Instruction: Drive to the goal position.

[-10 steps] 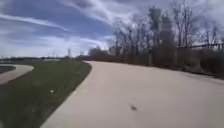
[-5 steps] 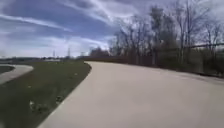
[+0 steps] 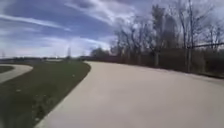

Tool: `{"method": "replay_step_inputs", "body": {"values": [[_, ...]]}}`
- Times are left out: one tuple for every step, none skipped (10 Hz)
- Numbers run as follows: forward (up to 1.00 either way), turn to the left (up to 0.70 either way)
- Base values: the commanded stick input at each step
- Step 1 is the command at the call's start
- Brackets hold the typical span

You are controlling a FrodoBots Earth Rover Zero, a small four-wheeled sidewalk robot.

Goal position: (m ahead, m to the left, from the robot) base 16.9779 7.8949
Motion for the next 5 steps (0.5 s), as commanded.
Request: {"method": "replay_step_inputs", "body": {"values": [[1.0,0.01],[1.0,0.01],[1.0,0.01],[1.0,0.01],[1.0,0.01]]}}
